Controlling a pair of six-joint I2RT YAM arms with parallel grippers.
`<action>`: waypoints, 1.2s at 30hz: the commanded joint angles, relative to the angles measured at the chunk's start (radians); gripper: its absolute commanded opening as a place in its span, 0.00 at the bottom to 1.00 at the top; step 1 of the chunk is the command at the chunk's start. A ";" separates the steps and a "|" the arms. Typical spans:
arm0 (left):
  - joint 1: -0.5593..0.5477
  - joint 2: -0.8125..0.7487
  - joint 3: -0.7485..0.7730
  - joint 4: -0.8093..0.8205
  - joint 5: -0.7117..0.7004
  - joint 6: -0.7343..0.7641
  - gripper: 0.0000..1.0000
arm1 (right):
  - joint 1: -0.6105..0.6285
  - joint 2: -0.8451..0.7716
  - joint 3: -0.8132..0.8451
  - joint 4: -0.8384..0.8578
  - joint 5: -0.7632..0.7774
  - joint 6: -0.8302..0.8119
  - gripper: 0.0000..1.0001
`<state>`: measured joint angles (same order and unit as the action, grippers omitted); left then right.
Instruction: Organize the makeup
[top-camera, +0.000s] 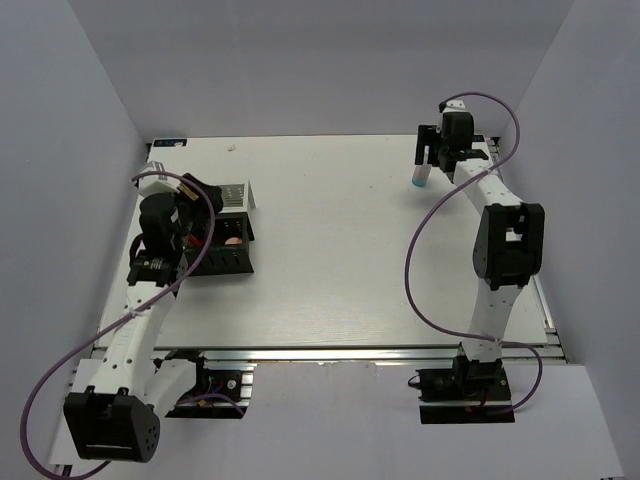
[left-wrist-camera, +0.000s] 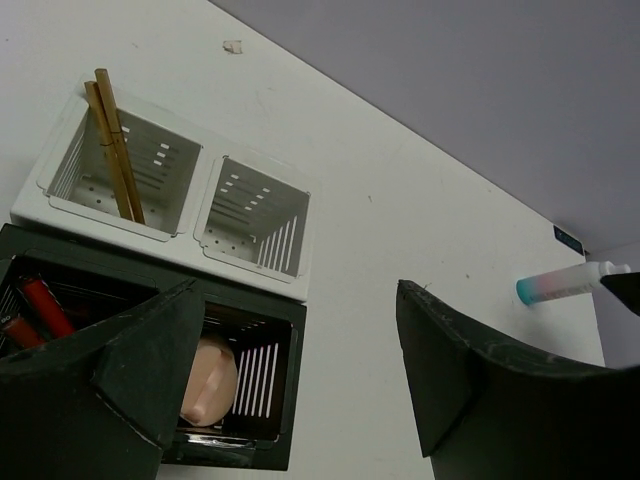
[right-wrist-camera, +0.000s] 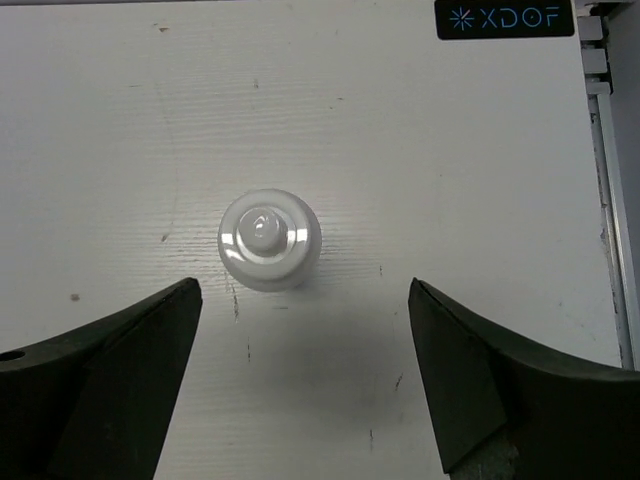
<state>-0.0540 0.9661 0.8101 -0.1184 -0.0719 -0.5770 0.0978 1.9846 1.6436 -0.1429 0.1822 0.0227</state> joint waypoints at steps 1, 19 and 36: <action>0.003 -0.050 -0.002 -0.043 0.009 -0.015 0.87 | -0.010 0.037 0.093 0.032 0.031 0.013 0.88; 0.003 -0.090 -0.019 -0.076 0.009 -0.043 0.88 | -0.010 0.158 0.139 0.045 -0.096 0.017 0.64; 0.003 -0.124 -0.011 -0.098 0.009 -0.046 0.88 | -0.010 0.119 0.128 0.009 -0.332 -0.017 0.00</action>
<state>-0.0540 0.8722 0.7929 -0.2050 -0.0704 -0.6216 0.0864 2.1490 1.7725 -0.1249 -0.0010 0.0074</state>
